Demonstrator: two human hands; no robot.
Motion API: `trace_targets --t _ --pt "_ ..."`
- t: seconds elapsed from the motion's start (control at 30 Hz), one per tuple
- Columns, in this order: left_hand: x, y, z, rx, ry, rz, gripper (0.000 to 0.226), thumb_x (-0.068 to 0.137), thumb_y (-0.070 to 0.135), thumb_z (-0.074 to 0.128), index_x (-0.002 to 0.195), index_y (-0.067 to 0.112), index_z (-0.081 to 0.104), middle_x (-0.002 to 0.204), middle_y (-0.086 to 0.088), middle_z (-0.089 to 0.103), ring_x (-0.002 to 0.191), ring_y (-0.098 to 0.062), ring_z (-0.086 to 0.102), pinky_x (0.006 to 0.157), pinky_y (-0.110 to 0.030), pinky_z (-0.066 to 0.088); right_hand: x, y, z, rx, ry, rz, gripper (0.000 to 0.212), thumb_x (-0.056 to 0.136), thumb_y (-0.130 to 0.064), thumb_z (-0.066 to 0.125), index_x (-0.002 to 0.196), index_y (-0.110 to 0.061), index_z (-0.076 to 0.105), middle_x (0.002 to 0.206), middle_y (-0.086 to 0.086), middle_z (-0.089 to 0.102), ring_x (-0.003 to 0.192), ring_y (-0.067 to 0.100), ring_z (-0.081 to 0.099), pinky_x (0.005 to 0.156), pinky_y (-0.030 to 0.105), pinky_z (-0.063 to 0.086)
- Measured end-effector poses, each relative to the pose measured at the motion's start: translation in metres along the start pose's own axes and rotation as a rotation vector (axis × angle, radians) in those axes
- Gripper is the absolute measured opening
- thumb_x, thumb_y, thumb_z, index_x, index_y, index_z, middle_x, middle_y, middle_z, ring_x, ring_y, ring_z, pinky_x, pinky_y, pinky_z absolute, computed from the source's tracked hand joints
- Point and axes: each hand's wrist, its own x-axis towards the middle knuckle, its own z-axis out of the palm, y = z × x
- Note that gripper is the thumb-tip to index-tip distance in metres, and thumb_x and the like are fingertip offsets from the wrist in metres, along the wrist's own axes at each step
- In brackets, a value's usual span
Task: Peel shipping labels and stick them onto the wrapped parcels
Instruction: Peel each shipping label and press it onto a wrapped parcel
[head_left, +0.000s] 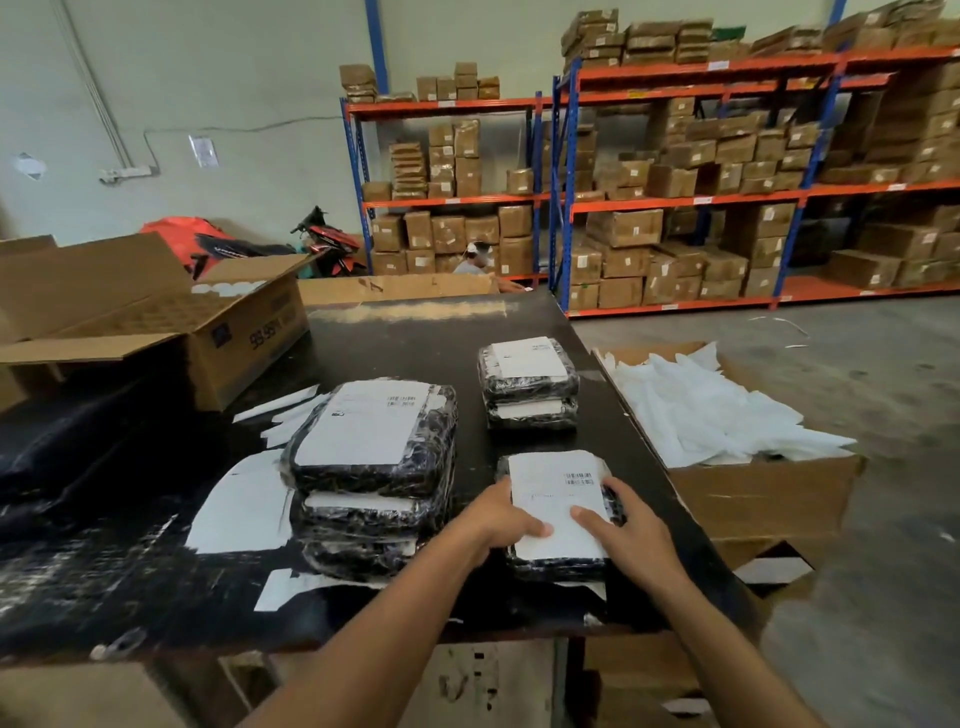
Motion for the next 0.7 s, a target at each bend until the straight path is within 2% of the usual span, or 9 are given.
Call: trace_targets --t 0.17,0.27,0.33,0.4,0.5,0.6,0.63,0.7 --pt "-0.006 -0.002 0.003 -0.034 0.010 0.024 0.063 0.088 0.003 0.064 0.144 0.013 0.036 0.139 -0.006 0.054 0.123 -0.020 0.053 0.084 -0.021 0.041 0.000 0.003 0.000 -0.039 -0.003 0.007 0.060 0.086 -0.036 0.064 0.139 -0.020 0.041 0.137 0.005 0.051 0.103 0.013 0.049 0.081 0.026 0.042" --pt "-0.008 -0.003 0.006 0.017 0.027 0.048 0.059 0.088 0.004 0.065 0.141 0.014 0.040 0.139 -0.006 0.055 0.123 -0.021 0.054 0.092 -0.026 0.044 0.000 0.002 -0.002 -0.109 -0.024 0.024 0.063 0.087 -0.040 0.062 0.141 -0.022 0.037 0.139 0.005 0.049 0.115 0.020 0.052 0.083 0.028 0.042" --pt "-0.010 -0.002 0.006 0.089 0.034 0.093 0.055 0.086 0.006 0.067 0.136 0.016 0.047 0.136 -0.005 0.057 0.121 -0.022 0.054 0.101 -0.034 0.045 0.002 0.001 -0.003 -0.199 -0.031 0.029 0.066 0.086 -0.043 0.061 0.142 -0.020 0.036 0.143 0.006 0.045 0.122 0.023 0.049 0.092 0.033 0.045" --pt "-0.019 0.001 0.001 0.159 0.007 0.141 0.055 0.084 0.013 0.069 0.134 0.019 0.048 0.135 -0.003 0.057 0.121 -0.022 0.054 0.102 -0.039 0.045 0.003 -0.006 -0.003 -0.295 -0.010 0.028 0.065 0.086 -0.040 0.061 0.142 -0.017 0.037 0.148 0.010 0.036 0.130 0.026 0.043 0.104 0.040 0.040" --pt "-0.043 0.013 -0.022 0.268 0.024 0.269 0.060 0.084 0.033 0.069 0.138 0.021 0.046 0.135 0.000 0.056 0.120 -0.019 0.054 0.099 -0.035 0.045 0.001 -0.044 -0.002 -0.290 0.054 -0.109 0.055 0.087 -0.029 0.064 0.135 -0.013 0.045 0.143 0.010 0.039 0.126 0.025 0.044 0.103 0.035 0.037" --pt "-0.083 0.027 -0.069 0.188 0.234 0.485 0.039 0.088 0.029 0.065 0.125 0.019 0.058 0.106 0.003 0.070 0.097 -0.015 0.065 0.089 -0.035 0.053 0.000 -0.103 0.007 -0.232 0.093 -0.320 0.045 0.086 -0.027 0.064 0.127 -0.013 0.052 0.132 0.008 0.050 0.118 0.022 0.049 0.096 0.032 0.038" --pt "-0.094 0.025 -0.089 0.157 0.355 0.518 0.031 0.088 0.027 0.066 0.118 0.020 0.062 0.096 0.004 0.071 0.091 -0.015 0.067 0.086 -0.037 0.055 -0.003 -0.123 0.014 -0.214 0.085 -0.374 0.042 0.087 -0.028 0.064 0.125 -0.014 0.053 0.131 0.007 0.051 0.118 0.021 0.049 0.094 0.030 0.037" --pt "-0.112 0.009 -0.130 0.134 0.573 0.495 0.024 0.087 0.028 0.066 0.110 0.021 0.064 0.092 0.003 0.072 0.089 -0.016 0.067 0.085 -0.039 0.055 -0.008 -0.159 0.035 -0.181 0.036 -0.466 0.040 0.088 -0.030 0.062 0.124 -0.017 0.054 0.130 0.003 0.052 0.119 0.019 0.049 0.090 0.026 0.035"
